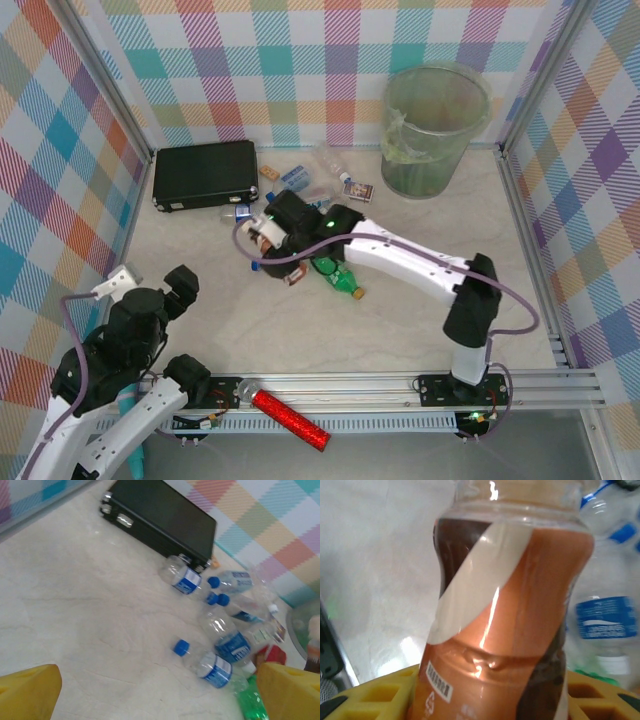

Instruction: Put the plastic bottles in the bin

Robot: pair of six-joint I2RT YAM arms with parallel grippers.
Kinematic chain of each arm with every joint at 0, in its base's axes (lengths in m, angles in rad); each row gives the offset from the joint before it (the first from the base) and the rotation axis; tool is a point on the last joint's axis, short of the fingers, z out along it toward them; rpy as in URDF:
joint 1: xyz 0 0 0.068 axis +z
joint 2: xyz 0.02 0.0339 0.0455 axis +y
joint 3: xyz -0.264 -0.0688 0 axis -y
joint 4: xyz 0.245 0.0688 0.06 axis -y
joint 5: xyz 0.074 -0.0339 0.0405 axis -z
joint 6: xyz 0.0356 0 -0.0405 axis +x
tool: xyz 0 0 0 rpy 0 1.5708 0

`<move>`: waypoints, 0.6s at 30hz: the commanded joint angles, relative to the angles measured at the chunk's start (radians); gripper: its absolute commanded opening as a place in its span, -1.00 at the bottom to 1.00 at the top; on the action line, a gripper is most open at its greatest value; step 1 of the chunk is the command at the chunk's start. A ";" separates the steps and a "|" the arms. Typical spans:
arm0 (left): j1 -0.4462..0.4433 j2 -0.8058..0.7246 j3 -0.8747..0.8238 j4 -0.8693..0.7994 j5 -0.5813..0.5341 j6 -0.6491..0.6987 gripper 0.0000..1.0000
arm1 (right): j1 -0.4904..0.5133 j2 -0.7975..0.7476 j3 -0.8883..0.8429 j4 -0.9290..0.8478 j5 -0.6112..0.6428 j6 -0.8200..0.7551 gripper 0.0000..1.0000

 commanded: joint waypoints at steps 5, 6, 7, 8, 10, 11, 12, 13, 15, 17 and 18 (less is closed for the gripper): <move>0.008 0.136 0.070 0.184 0.252 0.204 0.99 | -0.241 -0.201 -0.150 0.249 -0.008 0.115 -0.03; 0.008 0.157 0.074 0.200 0.280 0.213 0.99 | -0.272 -0.210 -0.151 0.261 -0.002 0.120 -0.03; 0.008 0.183 0.078 0.216 0.309 0.219 0.99 | -0.305 -0.218 -0.149 0.273 0.016 0.122 -0.01; 0.008 0.209 0.083 0.232 0.338 0.223 0.99 | -0.336 -0.223 -0.143 0.287 0.047 0.125 -0.01; 0.008 0.253 0.093 0.256 0.385 0.225 0.99 | -0.399 -0.224 -0.125 0.310 0.087 0.131 -0.01; 0.007 0.272 0.100 0.269 0.409 0.223 0.99 | -0.431 -0.221 -0.111 0.324 0.102 0.132 -0.01; 0.006 0.287 0.104 0.276 0.426 0.222 0.99 | -0.459 -0.217 -0.100 0.342 0.113 0.132 -0.02; 0.006 0.299 0.107 0.286 0.438 0.221 0.99 | -0.497 -0.208 -0.082 0.359 0.121 0.137 -0.02; 0.005 0.310 0.111 0.295 0.452 0.214 0.99 | -0.562 -0.187 -0.052 0.402 0.131 0.151 -0.01; 0.004 0.311 0.112 0.294 0.455 0.211 0.99 | -0.616 -0.162 -0.033 0.476 0.144 0.147 0.00; 0.003 0.309 0.111 0.288 0.449 0.210 0.99 | -0.638 -0.144 -0.014 0.509 0.152 0.140 0.00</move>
